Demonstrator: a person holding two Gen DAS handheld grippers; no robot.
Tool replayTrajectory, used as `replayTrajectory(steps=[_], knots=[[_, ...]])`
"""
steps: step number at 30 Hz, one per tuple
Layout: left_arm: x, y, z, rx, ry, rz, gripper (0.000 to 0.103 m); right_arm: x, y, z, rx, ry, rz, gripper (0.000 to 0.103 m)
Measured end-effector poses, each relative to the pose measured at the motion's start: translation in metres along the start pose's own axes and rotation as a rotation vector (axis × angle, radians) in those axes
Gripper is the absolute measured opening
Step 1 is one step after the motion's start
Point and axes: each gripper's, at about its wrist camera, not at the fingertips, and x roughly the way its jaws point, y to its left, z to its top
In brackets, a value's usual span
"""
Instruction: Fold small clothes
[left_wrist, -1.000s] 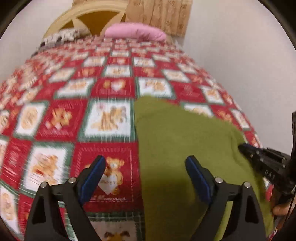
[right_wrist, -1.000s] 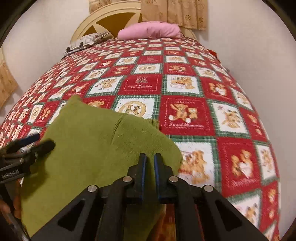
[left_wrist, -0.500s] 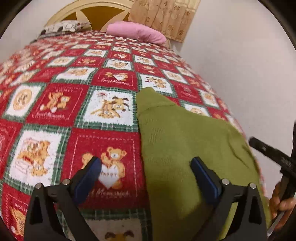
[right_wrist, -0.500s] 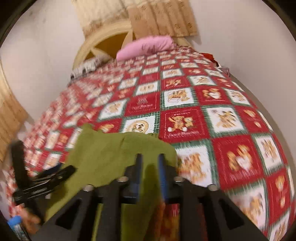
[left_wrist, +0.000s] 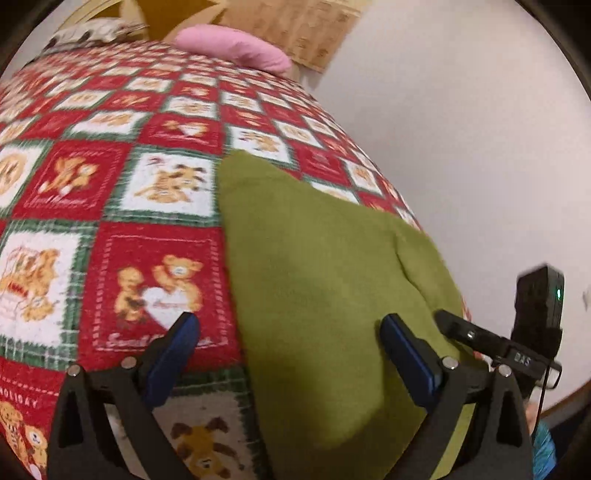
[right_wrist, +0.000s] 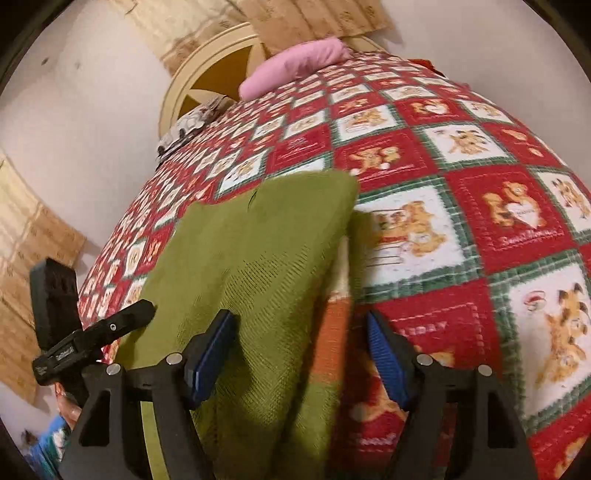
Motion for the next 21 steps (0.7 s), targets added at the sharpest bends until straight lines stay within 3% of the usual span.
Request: replayTrajectory(steps=[3,7,10,12,14,17,21], knots=[[0.004,-0.003,0.0,0.03,0.036,-0.052,0.1,-0.002,-0.002,-0.002,-0.013,0.022,0.05,0.073],[-0.001,0.006,-0.003,-0.025,0.053,-0.168,0.1,-0.007,0.001,-0.015,-0.053,0.039,0.118,0.073],[0.0,0.004,-0.003,-0.028,0.046,-0.155,0.096,-0.003,0.004,-0.015,-0.062,0.038,0.103,0.073],[0.001,0.004,-0.003,-0.03,0.04,-0.139,0.079,0.0,0.005,-0.014,-0.065,0.031,0.089,0.062],[0.001,0.007,-0.002,-0.052,0.035,-0.159,0.069,0.001,0.007,-0.014,-0.077,0.029,0.092,0.055],[0.001,0.011,-0.002,-0.074,0.029,-0.18,0.057,0.0,0.005,-0.015,-0.075,0.025,0.101,0.053],[-0.003,-0.004,-0.006,0.006,-0.012,-0.084,0.053,-0.001,0.008,-0.016,-0.087,0.012,0.075,0.048]])
